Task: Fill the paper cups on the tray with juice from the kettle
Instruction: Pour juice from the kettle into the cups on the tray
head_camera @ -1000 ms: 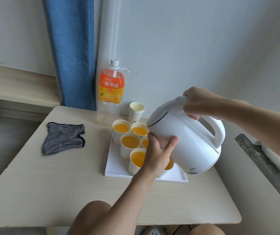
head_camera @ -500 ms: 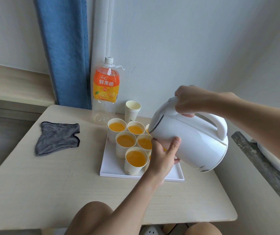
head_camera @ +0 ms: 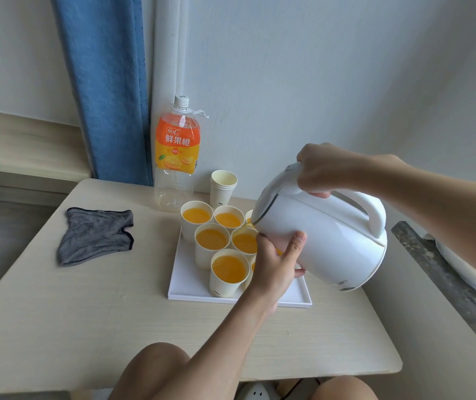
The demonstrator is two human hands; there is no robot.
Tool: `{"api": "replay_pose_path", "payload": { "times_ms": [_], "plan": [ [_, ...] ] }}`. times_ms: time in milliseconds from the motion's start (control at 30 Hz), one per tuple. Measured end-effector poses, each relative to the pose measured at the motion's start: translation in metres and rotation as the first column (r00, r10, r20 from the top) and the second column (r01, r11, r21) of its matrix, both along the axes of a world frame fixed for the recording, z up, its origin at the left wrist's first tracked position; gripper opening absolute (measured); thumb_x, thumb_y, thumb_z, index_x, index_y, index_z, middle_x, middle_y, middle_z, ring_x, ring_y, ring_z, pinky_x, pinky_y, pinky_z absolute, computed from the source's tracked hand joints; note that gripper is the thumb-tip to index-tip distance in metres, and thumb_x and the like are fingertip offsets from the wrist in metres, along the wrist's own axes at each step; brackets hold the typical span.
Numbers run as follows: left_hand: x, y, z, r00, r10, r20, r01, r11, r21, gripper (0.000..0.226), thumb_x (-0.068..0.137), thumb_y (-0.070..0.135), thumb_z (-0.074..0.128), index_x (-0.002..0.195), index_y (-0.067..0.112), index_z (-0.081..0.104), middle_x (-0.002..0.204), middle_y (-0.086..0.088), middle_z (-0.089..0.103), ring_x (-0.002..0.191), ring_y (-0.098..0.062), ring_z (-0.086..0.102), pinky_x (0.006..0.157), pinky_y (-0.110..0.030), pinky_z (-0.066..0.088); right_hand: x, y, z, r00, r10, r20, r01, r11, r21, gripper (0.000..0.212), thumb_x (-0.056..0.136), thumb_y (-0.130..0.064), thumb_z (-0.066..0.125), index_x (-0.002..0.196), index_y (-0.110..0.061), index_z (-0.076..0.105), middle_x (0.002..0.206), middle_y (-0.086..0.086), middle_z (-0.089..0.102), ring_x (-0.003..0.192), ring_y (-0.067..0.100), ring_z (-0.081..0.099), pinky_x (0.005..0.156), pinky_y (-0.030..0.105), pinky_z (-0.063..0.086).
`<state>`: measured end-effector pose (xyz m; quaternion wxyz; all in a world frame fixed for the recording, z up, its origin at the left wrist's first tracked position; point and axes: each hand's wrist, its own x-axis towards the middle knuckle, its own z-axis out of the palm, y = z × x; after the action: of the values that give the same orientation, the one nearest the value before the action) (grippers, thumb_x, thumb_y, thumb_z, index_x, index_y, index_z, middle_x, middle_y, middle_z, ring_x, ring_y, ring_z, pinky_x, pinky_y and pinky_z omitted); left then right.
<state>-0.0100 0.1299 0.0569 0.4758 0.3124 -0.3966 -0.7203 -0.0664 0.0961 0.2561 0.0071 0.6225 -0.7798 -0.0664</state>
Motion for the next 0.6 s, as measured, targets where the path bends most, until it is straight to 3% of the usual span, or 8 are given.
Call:
{"api": "replay_pose_path", "payload": {
  "times_ms": [200,367,600],
  "plan": [
    [-0.006,0.000,0.000,0.999,-0.030,0.027,0.031,0.999,-0.038,0.058,0.095,0.034,0.073,0.140,0.012,0.043,0.137,-0.004,0.062,0.120,-0.016,0.066,0.082,-0.048,0.065,-0.014,0.007,0.000,0.999,-0.035,0.025,0.035,0.999,-0.008,0.027,0.058,0.011,0.056,0.084,0.003,0.060,0.070,0.015,0.051,0.057,0.025,0.043,0.051,0.021,0.030],
    [-0.016,0.004,0.004,0.994,-0.063,0.088,0.069,0.995,-0.076,0.056,0.095,0.032,0.073,0.139,0.015,0.042,0.133,0.001,0.061,0.111,-0.005,0.064,0.083,-0.049,0.064,-0.039,0.021,0.002,0.994,-0.093,0.064,0.095,0.995,-0.026,0.023,0.058,0.011,0.058,0.078,0.000,0.055,0.071,0.015,0.052,0.060,0.026,0.045,0.051,0.022,0.030],
    [-0.030,0.011,0.004,0.985,-0.116,0.124,0.126,0.989,-0.075,0.053,0.096,0.030,0.072,0.137,0.015,0.041,0.126,0.008,0.062,0.108,-0.007,0.065,0.087,-0.050,0.062,-0.065,0.032,-0.007,0.984,-0.154,0.094,0.158,0.987,-0.038,0.031,0.056,0.010,0.058,0.085,0.000,0.060,0.073,0.016,0.057,0.059,0.027,0.048,0.051,0.021,0.033]
  ]
}}
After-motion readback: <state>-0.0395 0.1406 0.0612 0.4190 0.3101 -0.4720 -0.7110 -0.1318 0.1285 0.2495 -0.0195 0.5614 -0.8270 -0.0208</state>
